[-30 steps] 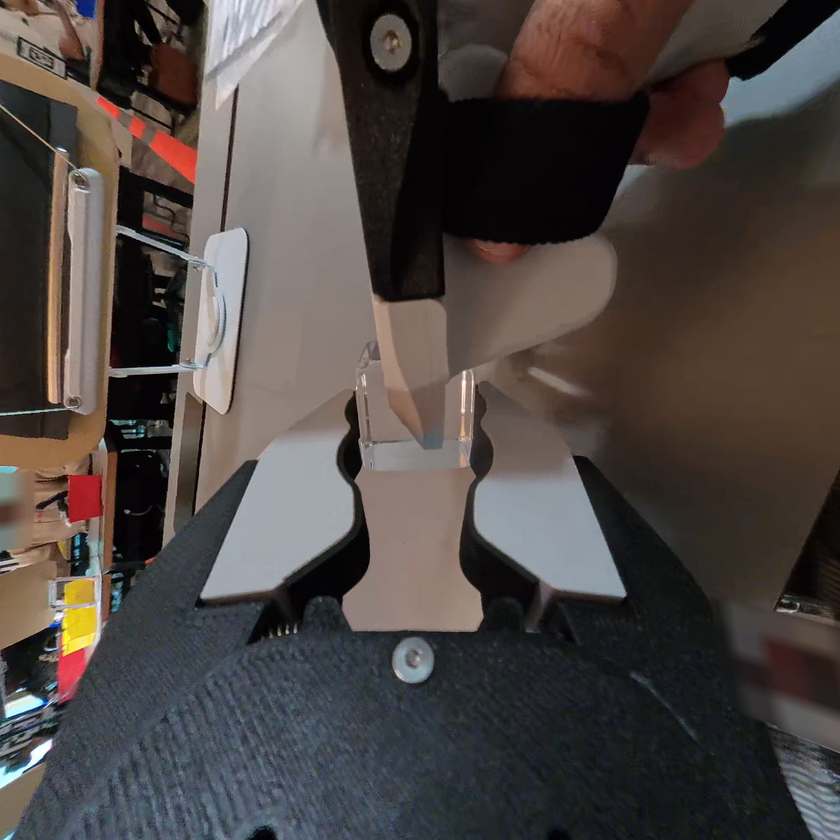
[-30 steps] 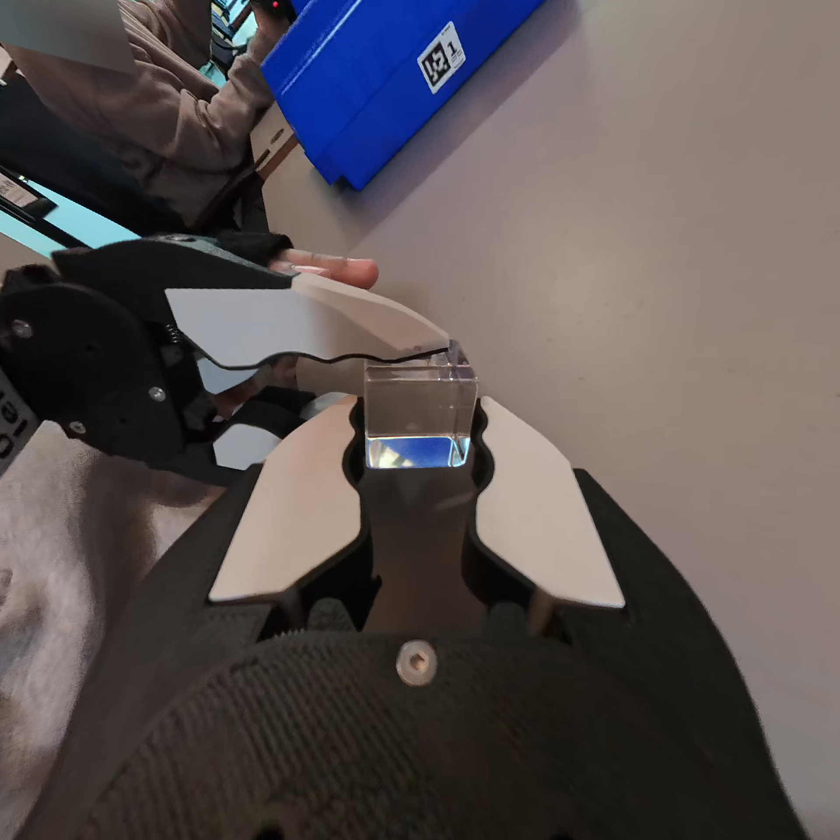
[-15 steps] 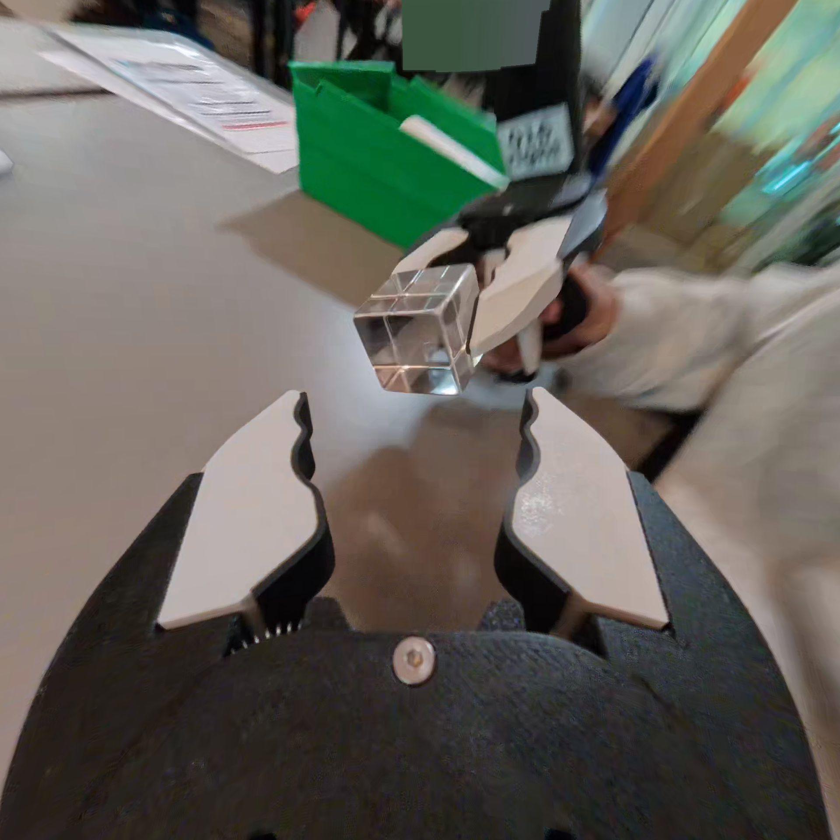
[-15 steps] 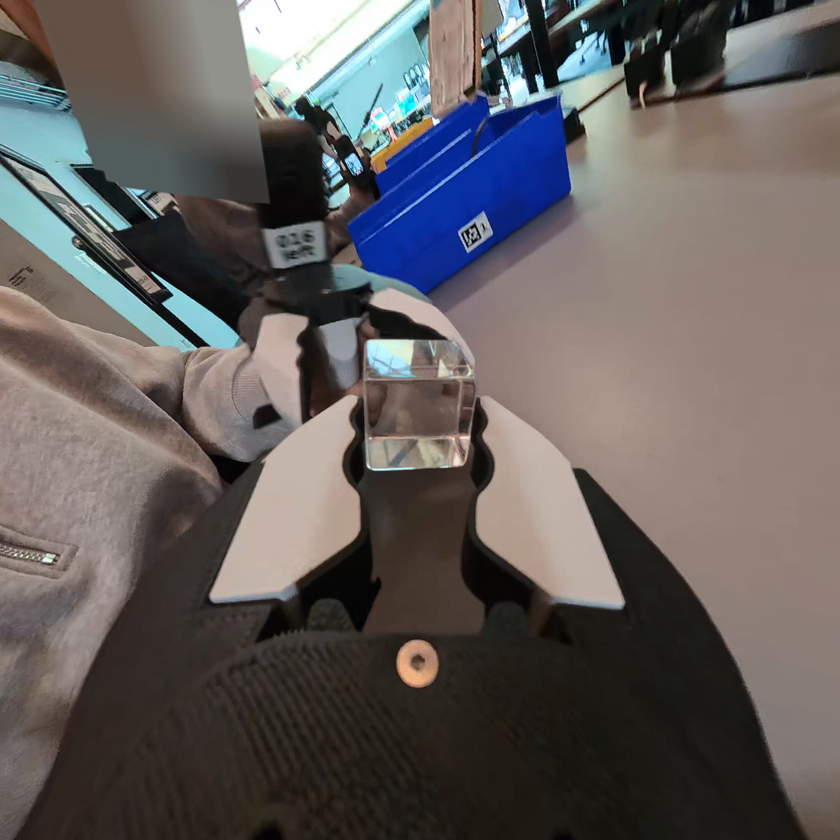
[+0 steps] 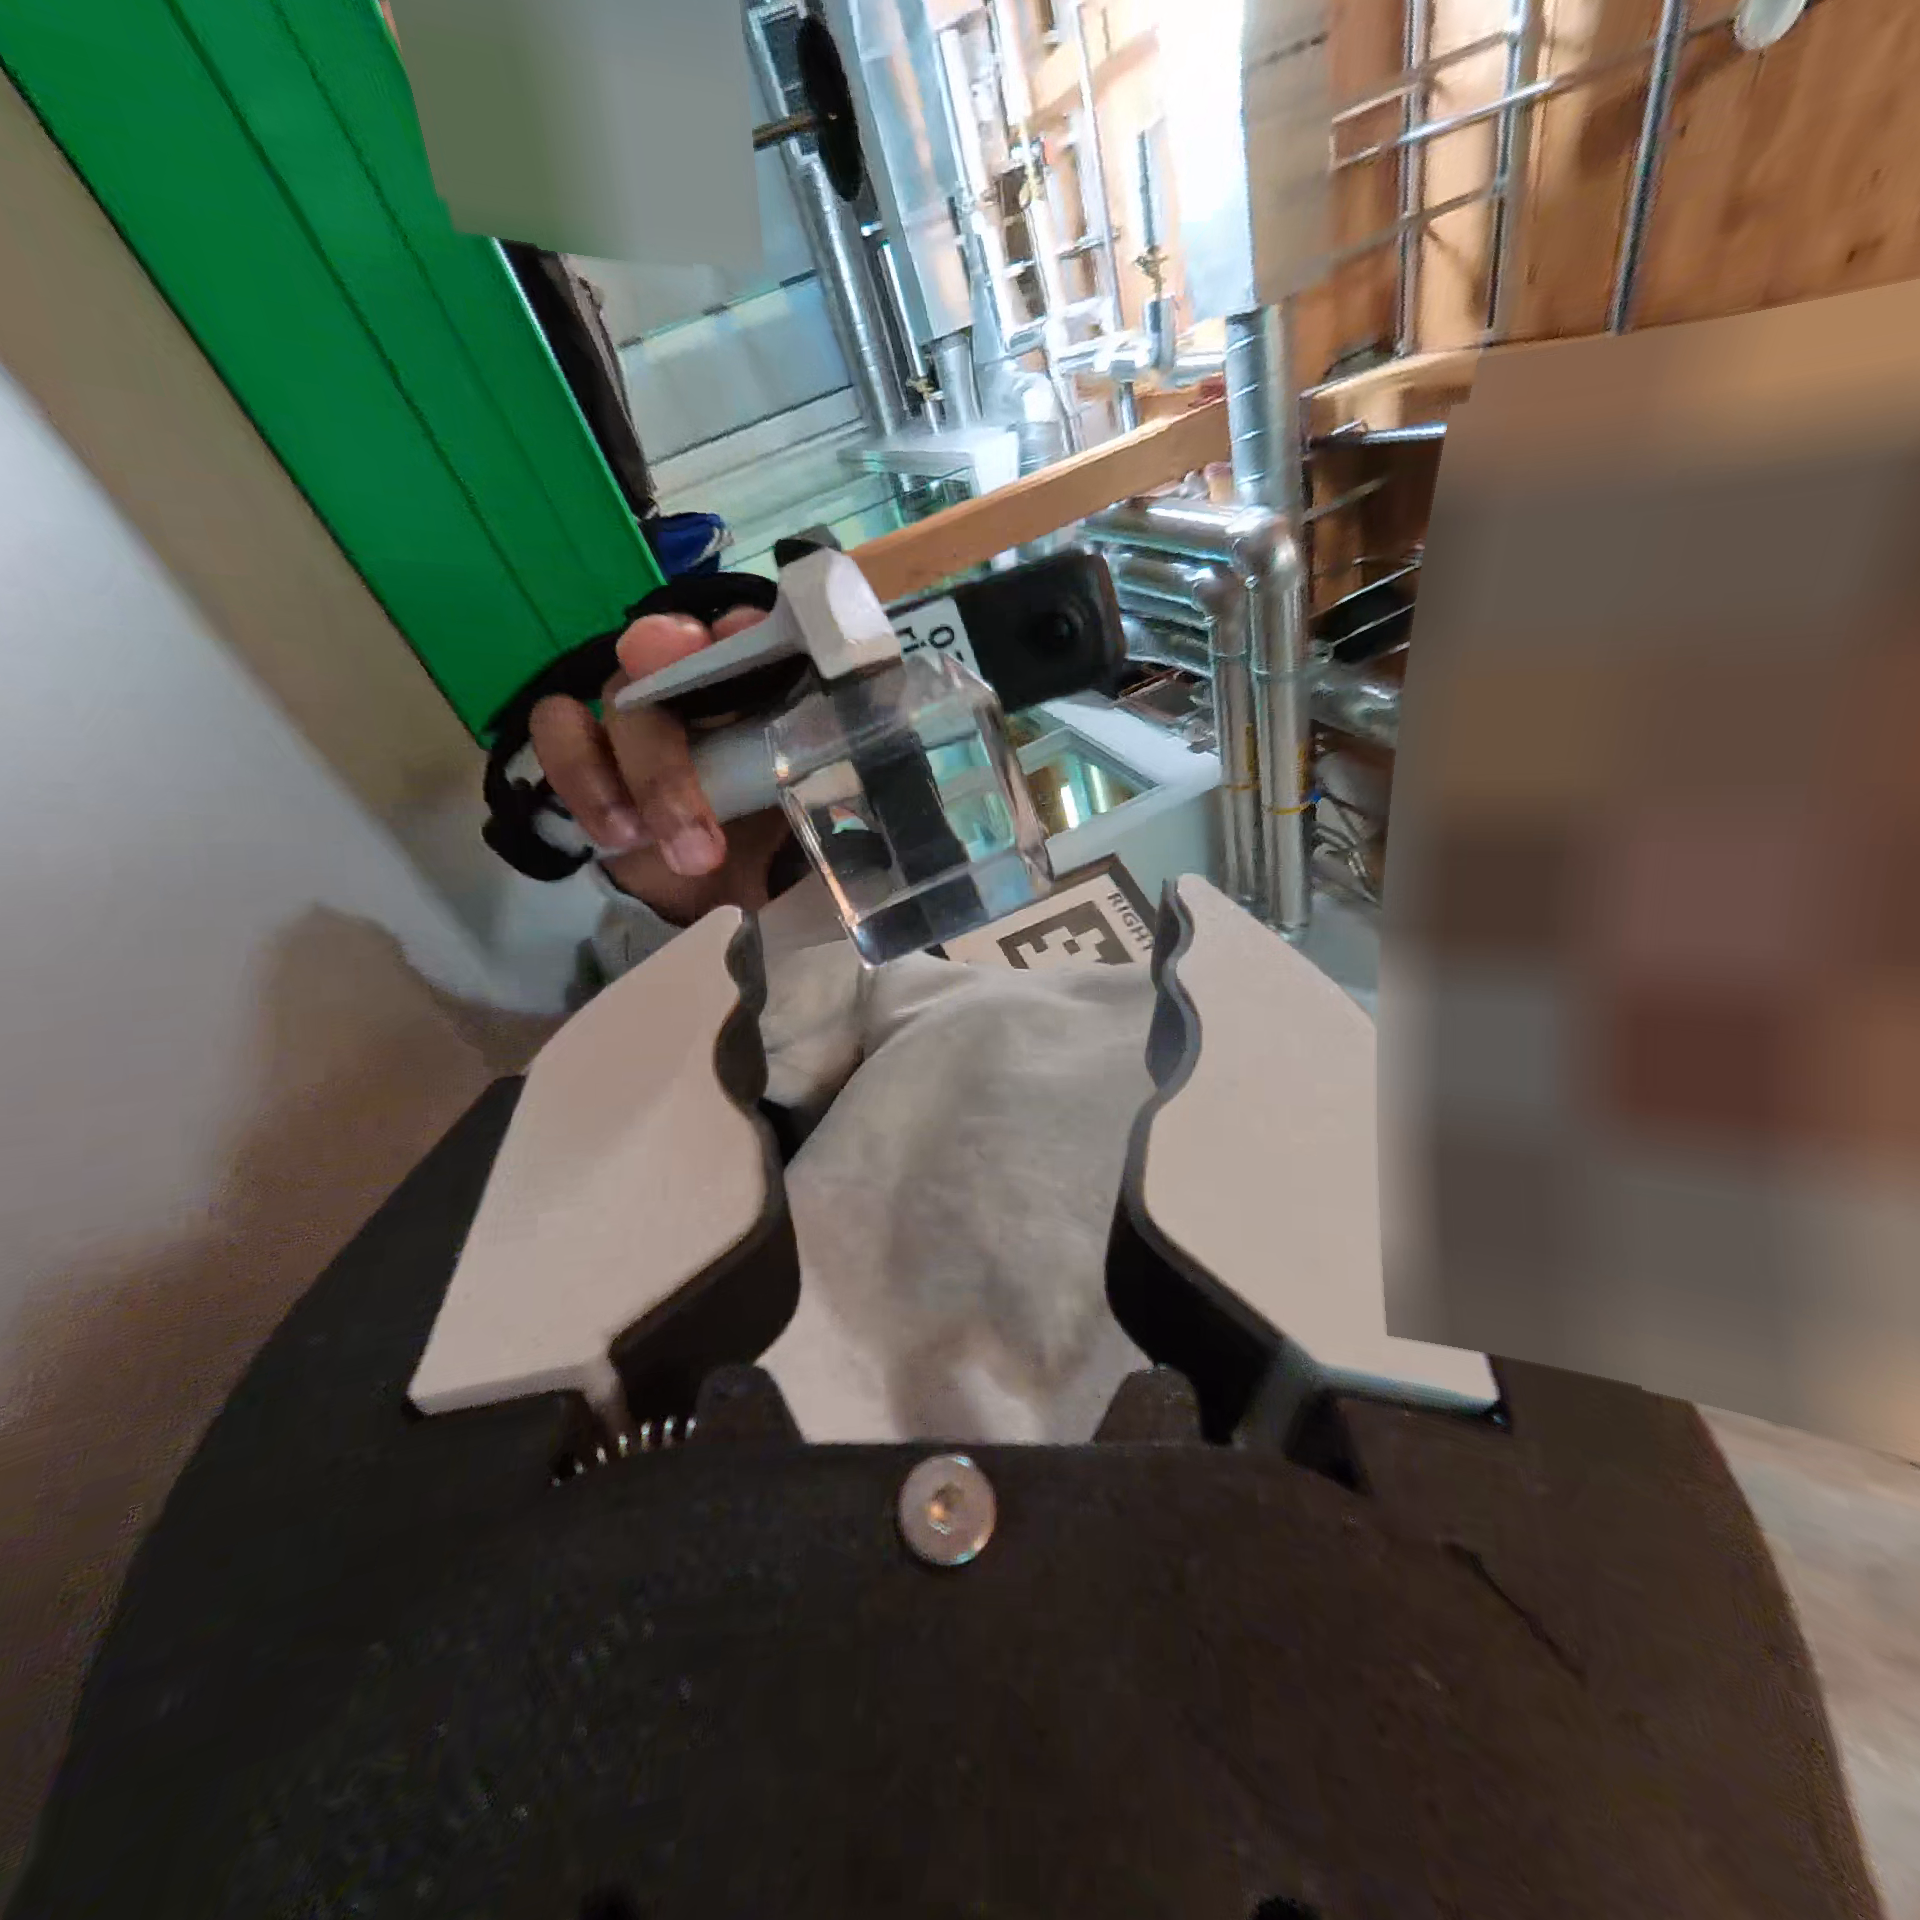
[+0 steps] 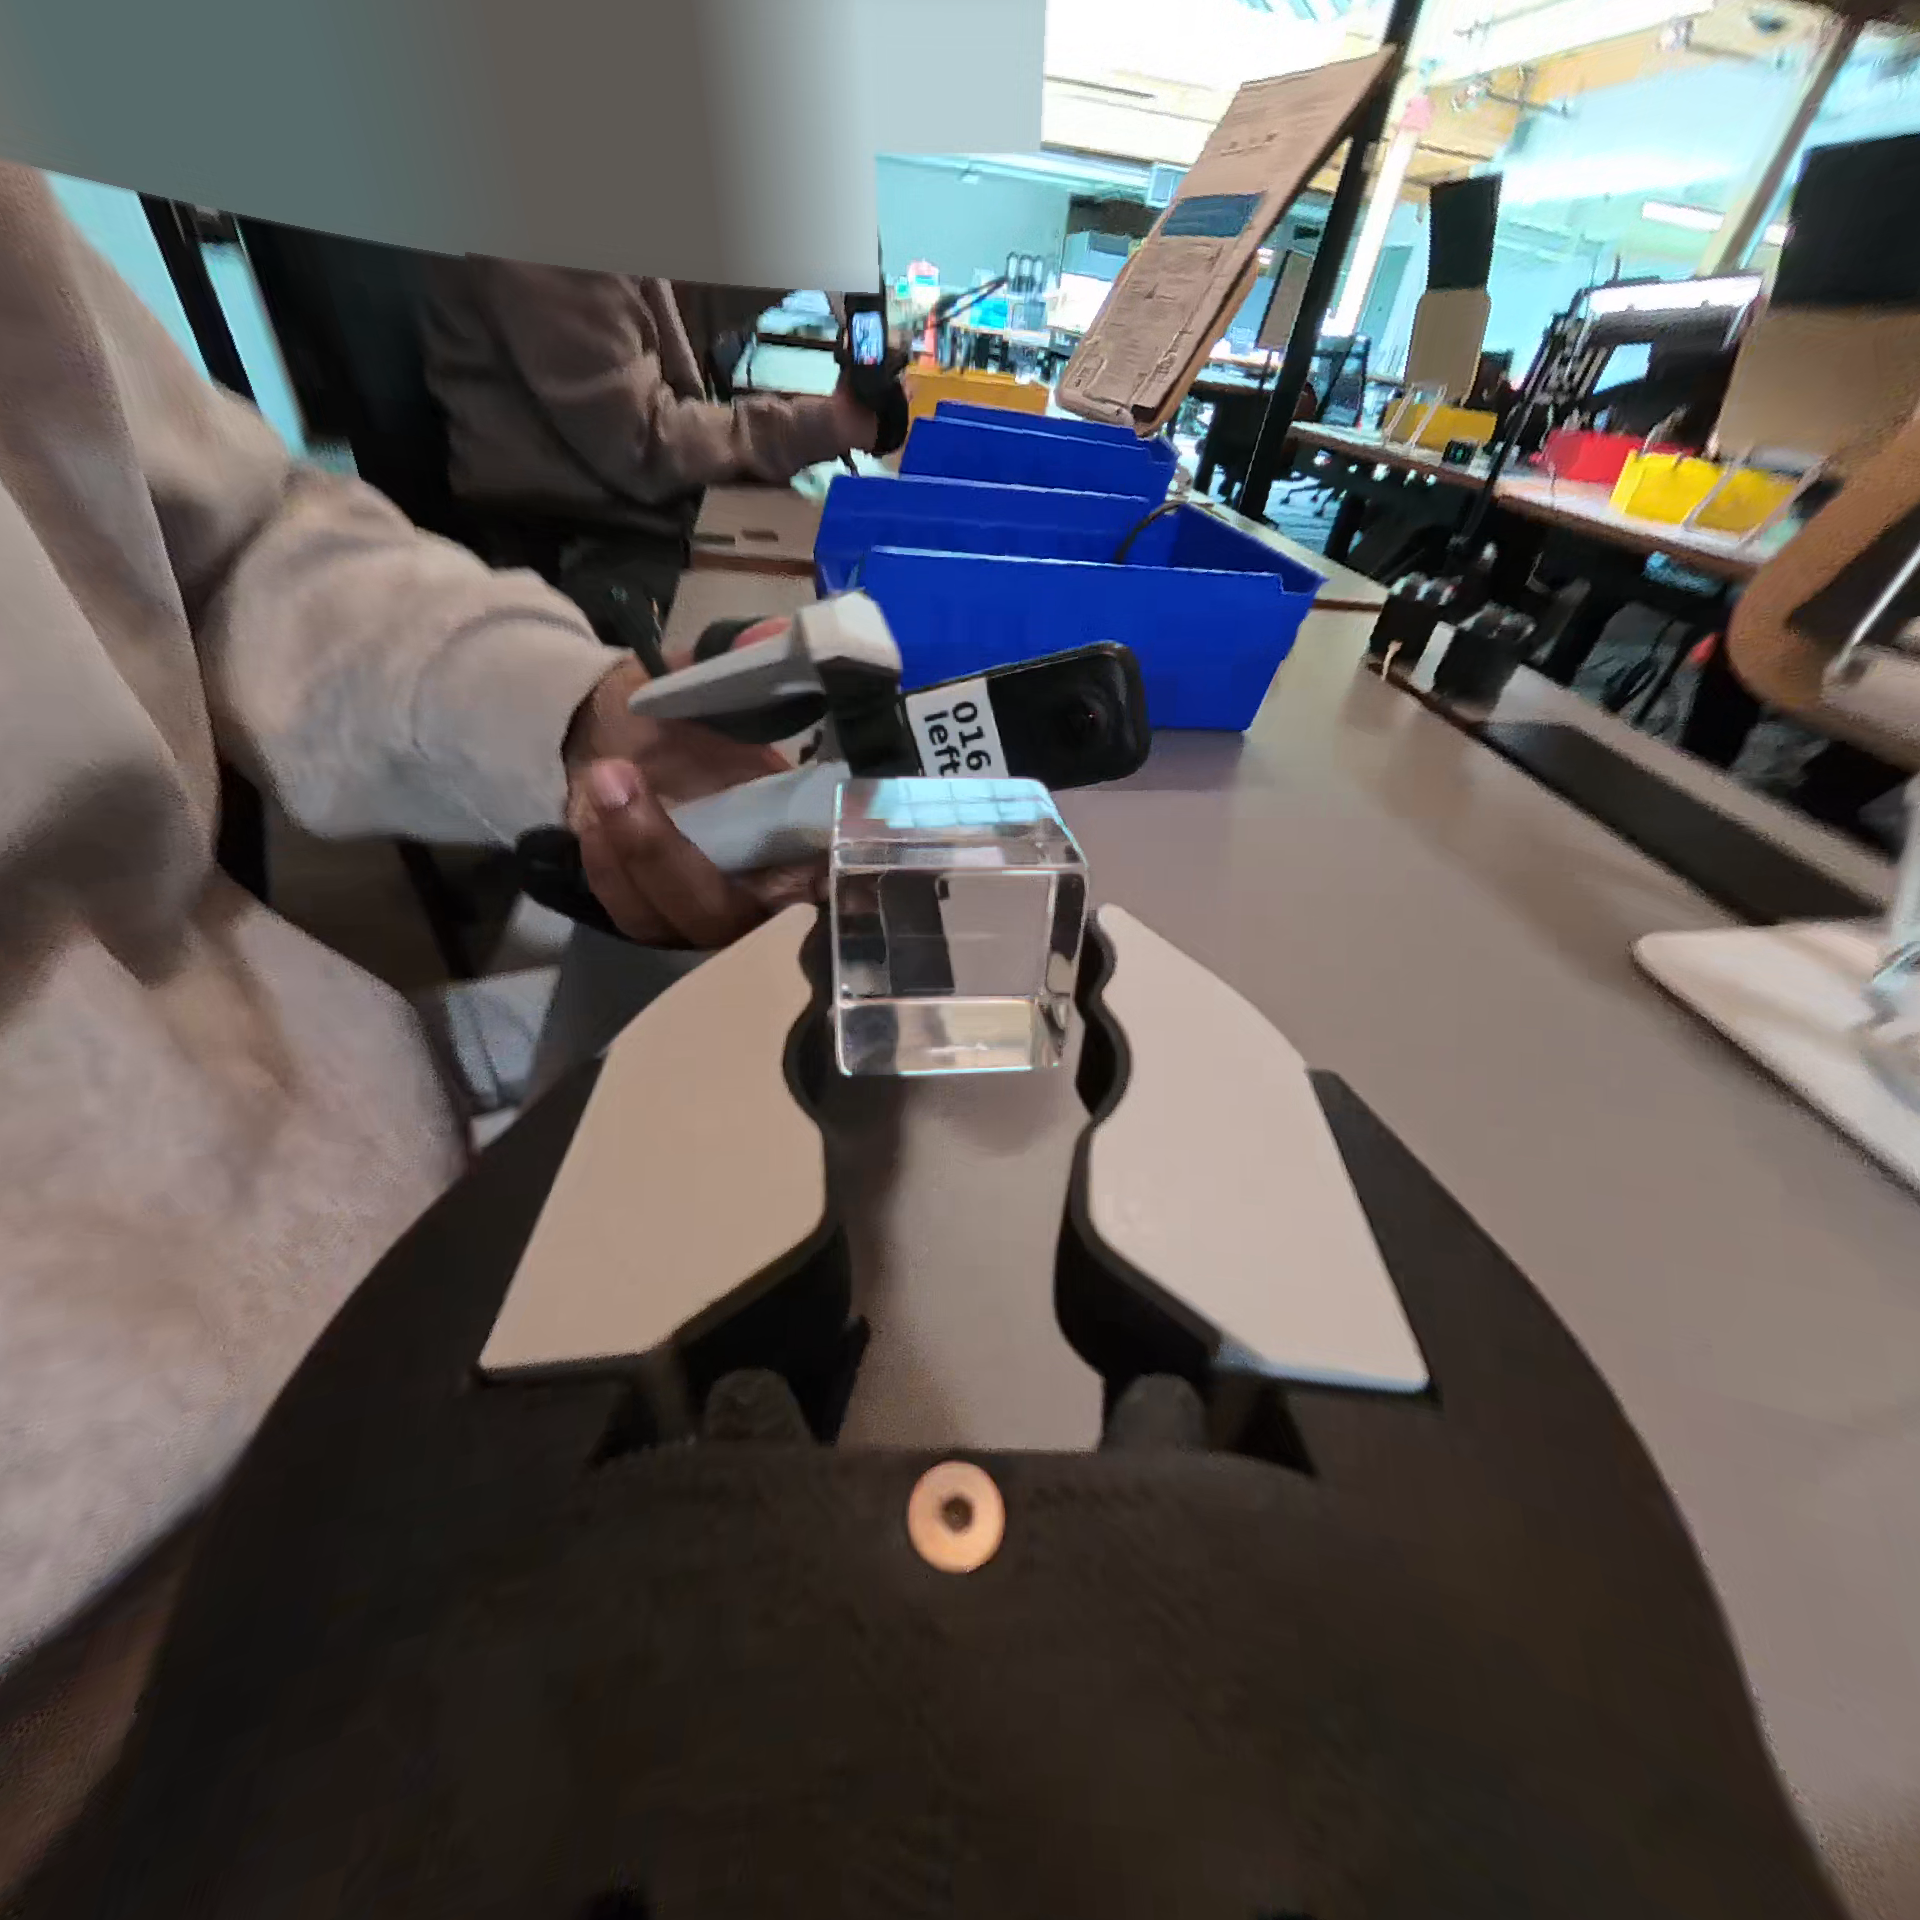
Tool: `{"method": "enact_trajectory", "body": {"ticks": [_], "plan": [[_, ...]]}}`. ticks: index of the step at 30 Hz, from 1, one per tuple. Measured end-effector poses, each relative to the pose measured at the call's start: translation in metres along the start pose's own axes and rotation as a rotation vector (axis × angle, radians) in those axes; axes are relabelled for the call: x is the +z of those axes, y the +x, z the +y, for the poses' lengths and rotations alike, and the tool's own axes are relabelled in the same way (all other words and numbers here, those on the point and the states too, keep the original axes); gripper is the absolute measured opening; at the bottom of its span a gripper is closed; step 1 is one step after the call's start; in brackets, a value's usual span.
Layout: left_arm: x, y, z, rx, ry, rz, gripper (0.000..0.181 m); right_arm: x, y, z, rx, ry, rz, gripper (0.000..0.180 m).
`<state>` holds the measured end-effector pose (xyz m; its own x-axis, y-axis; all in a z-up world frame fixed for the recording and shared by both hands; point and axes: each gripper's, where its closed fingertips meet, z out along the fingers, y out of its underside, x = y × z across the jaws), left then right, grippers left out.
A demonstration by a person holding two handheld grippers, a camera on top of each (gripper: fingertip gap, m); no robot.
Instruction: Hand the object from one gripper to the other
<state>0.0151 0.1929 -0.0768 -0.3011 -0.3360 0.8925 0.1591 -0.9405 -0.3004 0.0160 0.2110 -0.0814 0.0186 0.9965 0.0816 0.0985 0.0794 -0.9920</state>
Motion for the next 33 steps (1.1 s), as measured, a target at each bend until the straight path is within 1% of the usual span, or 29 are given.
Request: {"method": "enact_trajectory", "body": {"ticks": [3,5,7,11,13,14,17,18,20,23,25,28,30,33], "plan": [[0.003,-0.003,0.006,-0.003,-0.028,-0.021,0.064,0.006,-0.01,0.004,-0.183,-0.052,0.015,0.046],[0.005,-0.003,0.01,0.006,-0.044,-0.029,0.06,0.01,-0.016,0.007,-0.252,-0.072,0.013,0.046],[0.005,-0.007,0.013,0.024,-0.063,-0.066,0.046,0.011,-0.019,0.007,-0.286,-0.071,0.009,0.046],[0.003,-0.011,0.013,0.066,-0.073,-0.113,0.046,0.012,-0.017,0.011,-0.255,-0.094,0.01,0.047],[0.002,-0.01,0.011,0.102,-0.072,-0.128,0.046,0.013,-0.014,0.009,-0.18,-0.069,0.013,0.07],[0.002,-0.008,0.009,0.127,-0.064,-0.131,0.046,0.012,-0.012,0.008,-0.137,-0.053,0.016,0.078],[-0.002,-0.006,0.001,0.238,-0.034,-0.171,0.046,0.007,-0.001,-0.002,0.004,0.033,0.022,0.093],[-0.004,-0.006,-0.001,0.288,-0.027,-0.195,0.046,0.004,0.002,-0.006,0.043,0.069,0.024,0.095],[-0.006,-0.007,-0.004,0.358,-0.029,-0.236,0.045,-0.002,0.006,-0.015,0.049,0.133,0.027,0.095],[-0.007,-0.005,-0.005,0.451,-0.039,-0.259,0.046,-0.007,0.003,-0.024,-0.097,0.179,0.038,0.094],[-0.007,-0.005,-0.006,0.541,-0.038,-0.286,0.045,-0.005,-0.001,-0.025,-0.122,0.186,0.039,0.091],[-0.009,-0.003,-0.008,0.721,-0.05,-0.343,0.046,-0.003,0.0,-0.024,0.052,0.191,0.001,0.091],[-0.009,-0.001,-0.006,0.821,-0.085,-0.368,0.045,-0.004,0.002,-0.024,0.187,0.204,-0.036,0.084],[-0.006,0.005,-0.002,0.873,-0.1,-0.347,0.046,-0.007,0.002,-0.022,0.282,0.21,-0.091,0.074]]}}
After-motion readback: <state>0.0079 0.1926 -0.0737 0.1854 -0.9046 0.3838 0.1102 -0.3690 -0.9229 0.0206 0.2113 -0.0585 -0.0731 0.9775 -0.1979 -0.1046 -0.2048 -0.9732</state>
